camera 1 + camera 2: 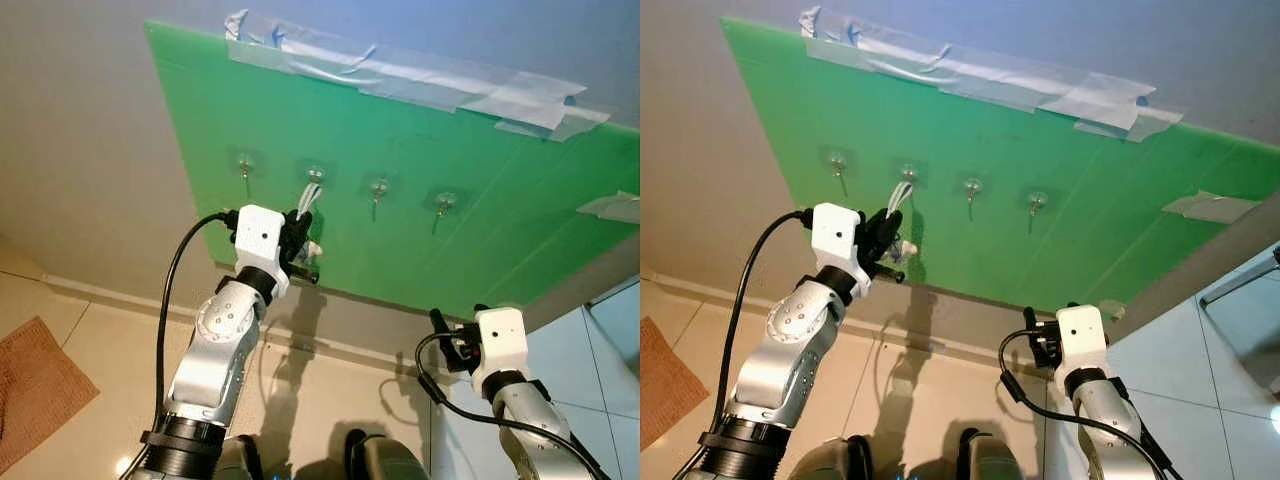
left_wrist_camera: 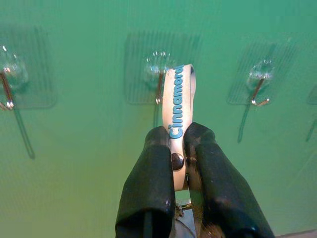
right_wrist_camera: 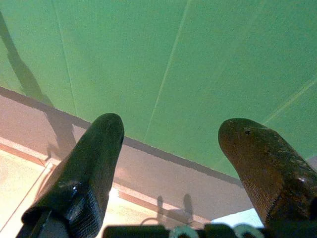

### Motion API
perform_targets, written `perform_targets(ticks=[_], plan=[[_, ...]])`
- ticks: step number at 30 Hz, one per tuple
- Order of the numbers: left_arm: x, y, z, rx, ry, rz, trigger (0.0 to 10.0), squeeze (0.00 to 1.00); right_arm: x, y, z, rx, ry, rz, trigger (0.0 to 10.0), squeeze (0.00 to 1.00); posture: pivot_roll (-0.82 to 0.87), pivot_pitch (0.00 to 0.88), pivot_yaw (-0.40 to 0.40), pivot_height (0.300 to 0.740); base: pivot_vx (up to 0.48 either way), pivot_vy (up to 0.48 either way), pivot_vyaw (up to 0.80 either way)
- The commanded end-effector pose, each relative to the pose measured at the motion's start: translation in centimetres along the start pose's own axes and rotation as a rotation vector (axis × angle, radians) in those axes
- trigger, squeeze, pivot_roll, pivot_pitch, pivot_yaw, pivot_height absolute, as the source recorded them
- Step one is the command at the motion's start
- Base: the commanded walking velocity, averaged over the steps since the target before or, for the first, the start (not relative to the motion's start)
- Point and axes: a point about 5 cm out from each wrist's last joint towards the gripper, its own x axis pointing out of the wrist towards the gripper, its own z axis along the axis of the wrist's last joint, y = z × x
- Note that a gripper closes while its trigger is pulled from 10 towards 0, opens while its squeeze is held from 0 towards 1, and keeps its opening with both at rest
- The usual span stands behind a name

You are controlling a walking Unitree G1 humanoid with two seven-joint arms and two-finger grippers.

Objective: Hang keys on a hook

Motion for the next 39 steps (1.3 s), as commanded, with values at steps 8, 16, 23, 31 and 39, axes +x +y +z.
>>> perform_targets(ticks=[8, 16, 23, 31, 39], plan=[[-0.4, -1.1, 0.7, -0.003, 0.001, -0.065, 0.0, 0.0, -0.1, -0.4, -0.1, -0.009, 0.009, -0.01, 10.0, 0.18, -0.16, 0.151, -0.068, 0.74, 0.0, 0.0, 0.0], [-2.8, -1.1, -1.2, 0.048, 0.073, -0.049, 0.0, 0.0, -0.3, -0.3, -0.2, -0.005, 0.011, -0.01, 10.0, 0.18, -0.16, 0.162, -0.065, 0.74, 0.0, 0.0, 0.0], [-3.4, -1.7, -1.2, 0.087, 0.072, -0.095, 0.4, 0.0, -0.2, -0.2, -0.2, -0.007, 0.014, -0.001, 10.0, 0.18, -0.15, 0.164, -0.071, 0.74, 0.0, 0.0, 0.0], [-1.7, -1.6, -0.5, 0.045, 0.051, -0.115, 0.0, 0.0, -0.1, -0.3, -0.1, -0.009, 0.009, -0.006, 10.0, 0.18, -0.16, 0.154, -0.07, 0.74, 0.0, 0.0, 0.0], [0.0, -0.8, 0.1, -0.03, 0.035, -0.074, 0.0, 0.0, -0.2, -0.4, -0.1, -0.009, 0.007, -0.014, 10.0, 0.18, -0.18, 0.152, -0.068, 0.74, 0.0, 0.0, 0.0]])
